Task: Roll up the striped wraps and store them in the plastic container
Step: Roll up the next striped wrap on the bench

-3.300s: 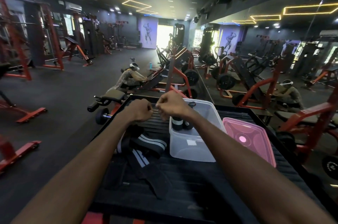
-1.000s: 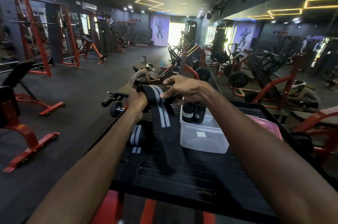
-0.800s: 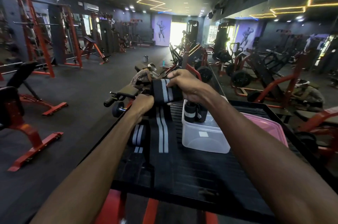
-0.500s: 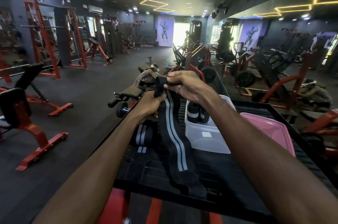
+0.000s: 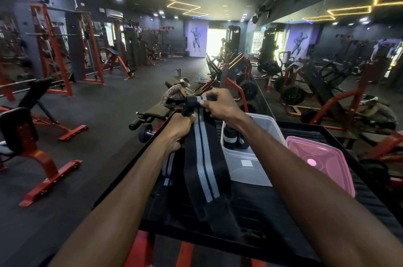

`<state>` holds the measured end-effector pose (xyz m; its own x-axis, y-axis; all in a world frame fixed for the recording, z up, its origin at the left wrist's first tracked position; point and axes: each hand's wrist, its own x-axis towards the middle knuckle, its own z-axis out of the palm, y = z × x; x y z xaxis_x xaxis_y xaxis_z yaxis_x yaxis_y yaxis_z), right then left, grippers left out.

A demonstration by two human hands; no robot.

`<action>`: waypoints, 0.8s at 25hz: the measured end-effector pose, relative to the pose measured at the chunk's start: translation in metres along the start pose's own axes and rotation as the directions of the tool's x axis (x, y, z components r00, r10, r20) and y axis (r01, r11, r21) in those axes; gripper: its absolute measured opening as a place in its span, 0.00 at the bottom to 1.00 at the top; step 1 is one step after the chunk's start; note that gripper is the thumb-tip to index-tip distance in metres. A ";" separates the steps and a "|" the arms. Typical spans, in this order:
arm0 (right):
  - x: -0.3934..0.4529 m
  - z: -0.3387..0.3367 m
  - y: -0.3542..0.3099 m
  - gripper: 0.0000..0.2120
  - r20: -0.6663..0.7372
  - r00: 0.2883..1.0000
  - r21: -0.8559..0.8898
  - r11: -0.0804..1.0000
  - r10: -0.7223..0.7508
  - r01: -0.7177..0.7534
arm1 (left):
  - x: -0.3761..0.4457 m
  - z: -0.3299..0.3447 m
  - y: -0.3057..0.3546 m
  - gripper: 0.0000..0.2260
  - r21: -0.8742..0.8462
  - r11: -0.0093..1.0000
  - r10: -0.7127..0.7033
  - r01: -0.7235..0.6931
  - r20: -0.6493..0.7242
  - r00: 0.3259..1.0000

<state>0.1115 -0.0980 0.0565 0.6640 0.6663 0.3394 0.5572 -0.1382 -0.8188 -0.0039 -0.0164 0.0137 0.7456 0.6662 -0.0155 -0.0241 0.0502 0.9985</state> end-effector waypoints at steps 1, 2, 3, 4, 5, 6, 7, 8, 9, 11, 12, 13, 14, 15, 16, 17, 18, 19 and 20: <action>0.002 0.000 0.002 0.07 -0.033 0.999 -0.069 0.997 -0.020 0.018 | -0.001 0.001 0.001 0.08 -0.012 1.000 -0.013 0.013 0.019 1.000; 0.001 0.001 0.003 0.08 -0.065 0.997 -0.120 0.993 -0.029 0.021 | -0.001 0.002 0.000 0.08 -0.015 1.000 -0.025 0.025 0.041 0.999; 0.001 0.003 0.004 0.09 -0.096 0.995 -0.146 0.989 -0.037 0.022 | -0.002 0.003 -0.001 0.09 -0.014 0.999 -0.043 0.044 0.054 0.998; 0.000 0.006 0.006 0.09 -0.119 0.992 -0.162 0.987 -0.043 0.024 | -0.002 0.004 -0.003 0.09 -0.007 0.998 -0.064 0.065 0.067 0.996; 0.000 0.011 0.008 0.10 -0.132 0.990 -0.182 0.983 -0.051 0.027 | -0.002 0.005 -0.006 0.09 0.006 0.996 -0.089 0.089 0.080 0.993; 0.001 0.017 0.012 0.11 -0.138 0.989 -0.205 0.978 -0.056 0.027 | -0.002 0.004 -0.010 0.10 0.010 0.993 -0.114 0.114 0.100 0.988; 0.002 0.021 0.014 0.12 -0.128 0.990 -0.242 0.970 -0.051 0.018 | -0.001 0.002 -0.014 0.10 0.014 0.989 -0.146 0.145 0.115 0.983; 0.001 0.024 0.017 0.12 -0.113 0.993 -0.269 0.963 -0.037 0.005 | 0.000 -0.001 -0.020 0.10 0.040 0.985 -0.173 0.169 0.115 0.978; 0.001 0.026 0.020 0.12 -0.086 0.996 -0.271 0.962 -0.018 -0.006 | 0.001 -0.004 -0.023 0.10 0.089 0.981 -0.182 0.173 0.101 0.978; 0.001 0.026 0.028 0.12 0.001 1.000 -0.227 0.974 -0.006 0.006 | 0.002 -0.012 -0.029 0.08 0.143 0.980 -0.149 0.138 0.070 0.986; -0.001 0.027 0.031 0.12 0.042 0.999 -0.201 0.980 0.006 0.003 | 0.002 -0.015 -0.029 0.06 0.120 0.986 -0.128 0.119 0.067 0.989; -0.004 0.029 0.033 0.12 0.063 0.997 -0.184 0.983 0.032 -0.019 | 0.002 -0.017 -0.029 0.06 0.072 0.992 -0.109 0.104 0.073 0.991; -0.006 0.031 0.036 0.12 0.071 0.996 -0.162 0.986 0.054 -0.042 | 0.004 -0.018 -0.030 0.06 0.007 0.997 -0.083 0.083 0.075 0.994; -0.007 0.033 0.038 0.12 0.069 0.995 -0.135 0.988 0.078 -0.068 | 0.006 -0.020 -0.031 0.07 -0.053 0.997 -0.054 0.057 0.067 0.996; -0.008 0.034 0.040 0.12 0.078 0.992 -0.107 0.990 0.101 -0.093 | 0.008 -0.020 -0.031 0.08 -0.094 0.995 -0.024 0.029 0.053 0.998; -0.010 0.035 0.038 0.11 0.103 0.986 -0.075 0.989 0.134 -0.126 | 0.012 -0.021 -0.032 0.09 -0.115 0.993 0.000 0.003 0.024 1.000; -0.012 0.035 0.036 0.11 0.142 0.974 -0.016 0.984 0.179 -0.178 | 0.015 -0.021 -0.032 0.09 -0.128 0.992 0.015 -0.017 -0.013 1.000; -0.013 0.036 0.033 0.11 0.200 0.953 0.068 0.967 0.229 -0.246 | 0.019 -0.022 -0.033 0.08 -0.129 0.991 0.029 -0.036 -0.057 0.998; -0.015 0.035 0.028 0.11 0.263 0.926 0.164 0.933 0.271 -0.319 | 0.022 -0.023 -0.033 0.07 -0.122 0.991 0.040 -0.052 -0.102 0.994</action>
<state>0.0994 -0.0862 0.0116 0.6349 0.7720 -0.0291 0.2265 -0.2220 -0.9484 -0.0018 0.0141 -0.0212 0.6724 0.7400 0.0188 -0.1439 0.1057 0.9839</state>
